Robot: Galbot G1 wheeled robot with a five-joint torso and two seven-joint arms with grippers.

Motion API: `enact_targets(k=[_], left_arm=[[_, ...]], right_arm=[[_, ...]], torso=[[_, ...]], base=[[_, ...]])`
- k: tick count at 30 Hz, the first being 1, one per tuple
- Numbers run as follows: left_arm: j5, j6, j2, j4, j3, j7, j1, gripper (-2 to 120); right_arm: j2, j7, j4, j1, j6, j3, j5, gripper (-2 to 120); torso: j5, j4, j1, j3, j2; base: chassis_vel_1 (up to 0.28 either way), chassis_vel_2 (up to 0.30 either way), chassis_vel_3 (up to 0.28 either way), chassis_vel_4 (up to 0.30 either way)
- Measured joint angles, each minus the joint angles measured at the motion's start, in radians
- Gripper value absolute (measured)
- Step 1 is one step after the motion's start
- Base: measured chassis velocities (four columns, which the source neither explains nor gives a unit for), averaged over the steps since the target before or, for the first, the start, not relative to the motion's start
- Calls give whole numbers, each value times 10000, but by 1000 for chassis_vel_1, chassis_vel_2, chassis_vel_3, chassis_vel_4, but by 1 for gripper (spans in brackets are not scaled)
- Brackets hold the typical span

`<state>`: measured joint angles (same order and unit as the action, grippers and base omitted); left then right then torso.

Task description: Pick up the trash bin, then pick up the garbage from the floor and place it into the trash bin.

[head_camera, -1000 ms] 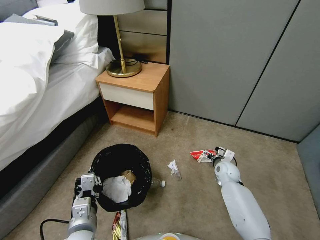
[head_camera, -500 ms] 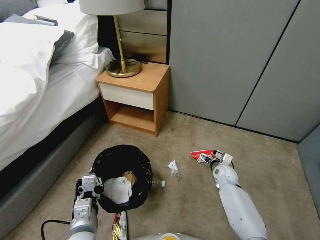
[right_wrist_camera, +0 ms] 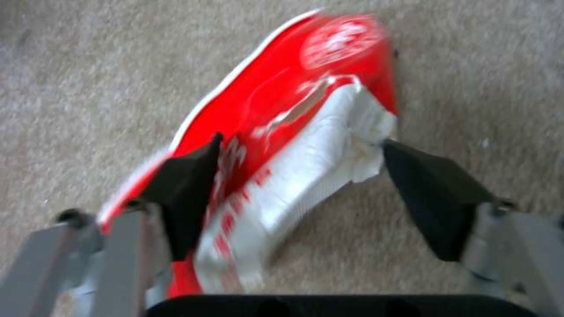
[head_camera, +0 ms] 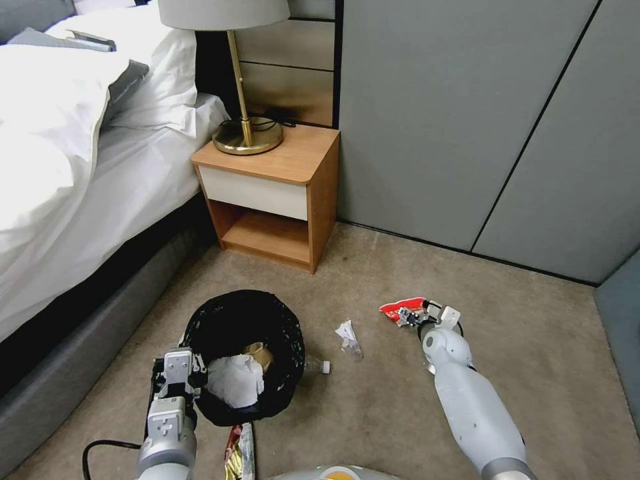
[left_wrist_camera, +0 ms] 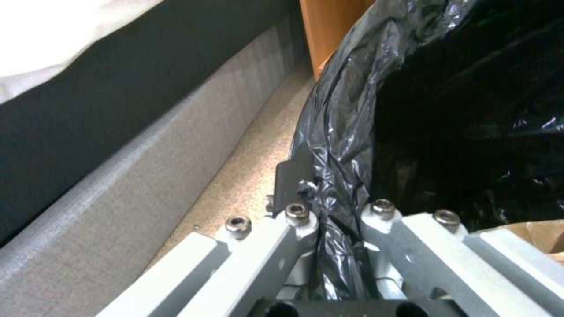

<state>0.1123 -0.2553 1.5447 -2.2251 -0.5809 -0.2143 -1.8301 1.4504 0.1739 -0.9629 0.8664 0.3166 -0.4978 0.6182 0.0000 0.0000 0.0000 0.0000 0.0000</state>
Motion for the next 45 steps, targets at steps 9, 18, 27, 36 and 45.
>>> enact_targets(k=[9,18,27,36,45], left_arm=[[2,-1,4,78,31,-2,17,1],[-32,-10,-26,64,-28,-4,-3,1],[-43,-27,-34,59,-25,-5,36,1],[-68,-40,-31,26,-24,-5,71,1],[-54,-58,-78,63,90,6,97,1]], right_arm=[[-91,-153,344,-250,-152,-28,-33,34],[-100,-184,391,-396,-237,67,-132,2],[-170,-176,273,-268,-468,81,-247,0],[-471,-107,-2684,877,-1160,197,-556,0],[-822,-1436,-8079,2603,-2371,1036,-716,0]], torso=[[0,-1,0,0,0],[0,0,0,0,0],[0,0,0,0,0],[0,-1,0,0,0],[-3,0,0,-1,0]], base=[[0,0,0,0],[0,0,0,0],[0,0,0,0],[0,0,0,0],[0,0,0,0]])
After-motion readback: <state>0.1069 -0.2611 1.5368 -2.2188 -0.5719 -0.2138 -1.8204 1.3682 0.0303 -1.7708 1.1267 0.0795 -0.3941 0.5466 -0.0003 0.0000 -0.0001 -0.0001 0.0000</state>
